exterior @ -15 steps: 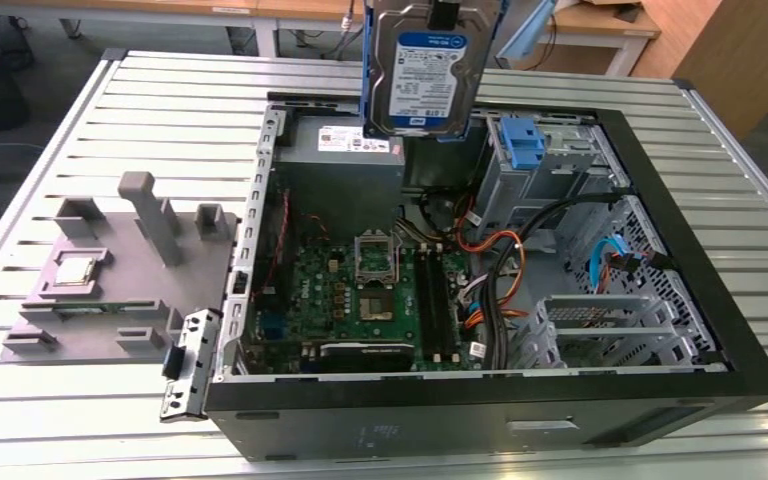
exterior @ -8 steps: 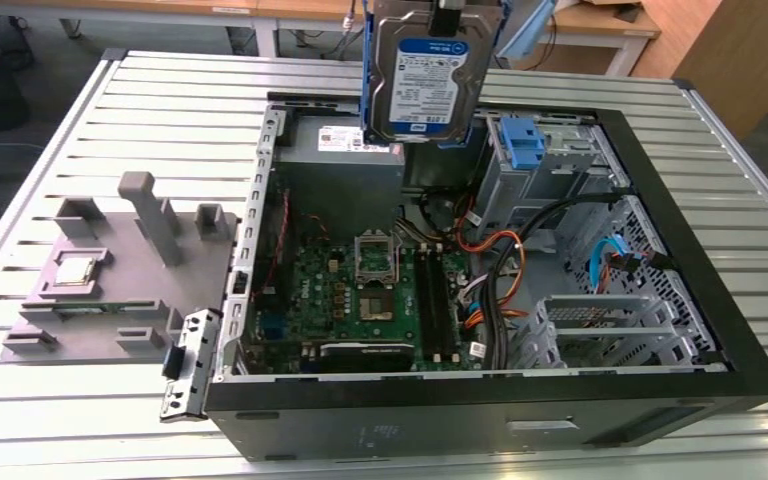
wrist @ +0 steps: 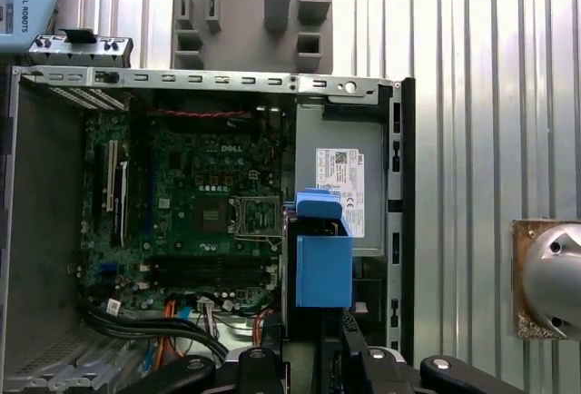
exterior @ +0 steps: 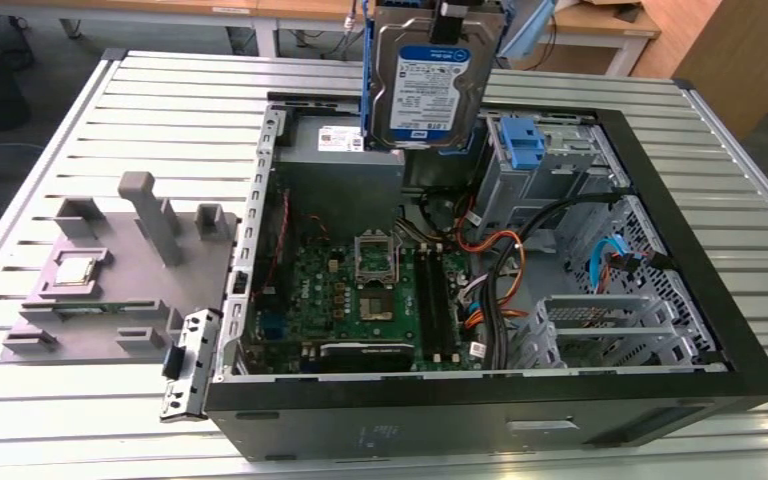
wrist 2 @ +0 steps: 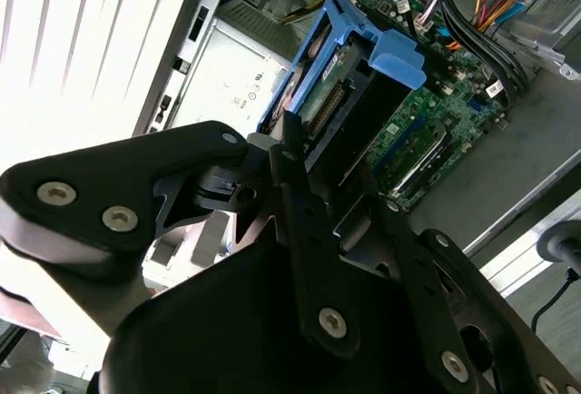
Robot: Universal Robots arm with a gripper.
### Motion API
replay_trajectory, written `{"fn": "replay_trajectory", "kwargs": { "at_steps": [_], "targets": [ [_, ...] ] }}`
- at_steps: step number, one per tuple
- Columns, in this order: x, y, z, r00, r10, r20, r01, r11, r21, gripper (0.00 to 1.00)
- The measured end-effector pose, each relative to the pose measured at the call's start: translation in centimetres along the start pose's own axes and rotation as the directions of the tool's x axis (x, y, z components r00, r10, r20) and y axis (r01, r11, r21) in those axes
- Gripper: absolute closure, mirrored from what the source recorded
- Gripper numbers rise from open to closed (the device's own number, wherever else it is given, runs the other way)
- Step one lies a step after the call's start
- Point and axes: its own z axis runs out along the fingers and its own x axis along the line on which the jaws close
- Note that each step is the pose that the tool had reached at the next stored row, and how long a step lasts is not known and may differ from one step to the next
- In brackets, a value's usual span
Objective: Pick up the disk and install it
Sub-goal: 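Pick up the disk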
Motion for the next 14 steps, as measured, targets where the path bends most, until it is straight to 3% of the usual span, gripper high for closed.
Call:
{"fn": "replay_trajectory", "kwargs": {
  "at_steps": [14],
  "targets": [
    [1.31, -0.01, -0.02, 1.0000, 0.000, 0.0098, 0.000, 1.0000, -0.0001, 0.65]
  ]
}}
